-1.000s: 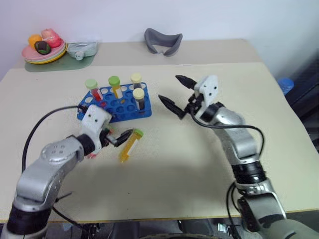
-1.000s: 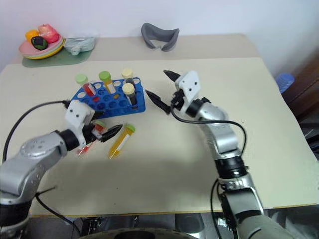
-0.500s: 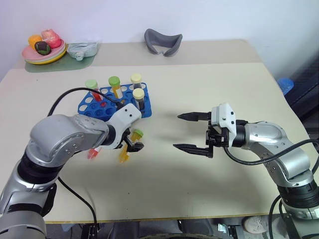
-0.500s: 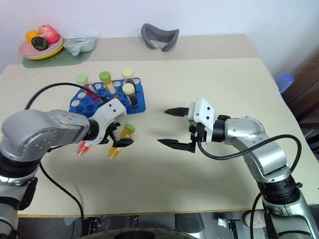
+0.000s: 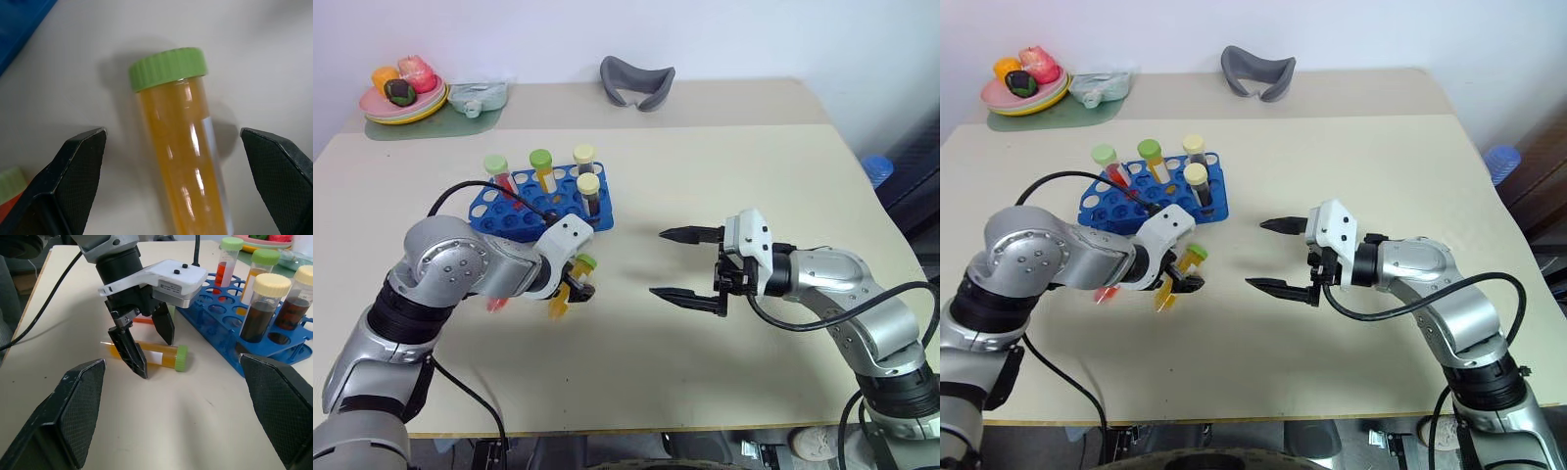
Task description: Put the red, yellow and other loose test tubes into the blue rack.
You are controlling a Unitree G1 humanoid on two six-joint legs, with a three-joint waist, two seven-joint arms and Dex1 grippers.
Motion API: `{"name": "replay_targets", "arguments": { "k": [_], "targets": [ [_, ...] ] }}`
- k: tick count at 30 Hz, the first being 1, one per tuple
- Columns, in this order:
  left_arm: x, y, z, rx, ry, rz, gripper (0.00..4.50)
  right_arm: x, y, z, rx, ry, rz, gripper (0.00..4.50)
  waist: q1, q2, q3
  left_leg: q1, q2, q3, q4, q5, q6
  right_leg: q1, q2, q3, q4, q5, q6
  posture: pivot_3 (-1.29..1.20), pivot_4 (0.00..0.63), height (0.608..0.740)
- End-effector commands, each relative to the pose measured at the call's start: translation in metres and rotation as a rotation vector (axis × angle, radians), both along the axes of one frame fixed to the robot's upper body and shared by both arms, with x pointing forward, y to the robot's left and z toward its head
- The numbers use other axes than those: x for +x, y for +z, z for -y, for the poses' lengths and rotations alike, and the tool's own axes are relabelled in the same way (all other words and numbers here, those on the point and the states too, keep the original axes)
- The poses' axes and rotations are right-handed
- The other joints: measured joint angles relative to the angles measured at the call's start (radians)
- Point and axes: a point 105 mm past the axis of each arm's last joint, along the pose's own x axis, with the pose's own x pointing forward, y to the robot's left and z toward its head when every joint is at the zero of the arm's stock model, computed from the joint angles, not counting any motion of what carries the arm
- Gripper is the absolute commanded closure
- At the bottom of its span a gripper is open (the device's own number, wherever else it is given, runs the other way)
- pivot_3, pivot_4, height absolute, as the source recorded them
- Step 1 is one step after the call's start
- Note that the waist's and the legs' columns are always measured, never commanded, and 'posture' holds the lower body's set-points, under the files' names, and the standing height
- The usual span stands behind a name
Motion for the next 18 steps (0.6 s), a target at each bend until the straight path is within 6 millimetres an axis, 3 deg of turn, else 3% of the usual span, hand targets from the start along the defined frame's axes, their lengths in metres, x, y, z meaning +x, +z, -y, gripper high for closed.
{"name": "replay_targets", "arguments": {
  "k": [1,3,8,18],
  "targets": [
    [0.0019,0.0006,-0.0051,0.025,0.033,0.003,0.25,-0.0089,0.0086,-0.0078,0.021,0.037,0.048,0.01,-0.001,0.000,0.000,0.001,0.000,0.000,0.000,0.000,0.000,0.001,0.000,0.000,0.000,0.000,0.000,0.00,0.150,0.740],
    [0.0018,-0.0003,-0.0067,0.034,0.043,0.001,0.85,-0.0093,0.0084,-0.0082,0.023,0.037,0.048,0.00,-0.002,0.000,0.000,0.002,0.000,0.000,0.000,0.000,0.000,0.001,0.000,0.000,0.000,0.000,0.000,0.00,0.150,0.740],
    [0.0026,-0.0015,-0.0104,0.061,0.065,0.008,3.17,-0.0099,0.0086,-0.0093,0.027,0.036,0.048,0.00,-0.001,0.000,0.000,0.002,0.000,0.000,0.000,0.000,0.000,0.002,0.000,0.000,0.000,0.000,0.000,0.00,0.150,0.740],
    [0.0067,0.0033,-0.0129,0.092,0.083,0.057,3.17,-0.0087,0.0093,-0.0087,0.023,0.035,0.050,0.00,-0.001,0.000,0.000,0.003,0.000,0.000,0.000,0.000,0.000,0.002,0.000,0.000,0.000,0.000,0.000,0.00,0.150,0.740]
  ]
}}
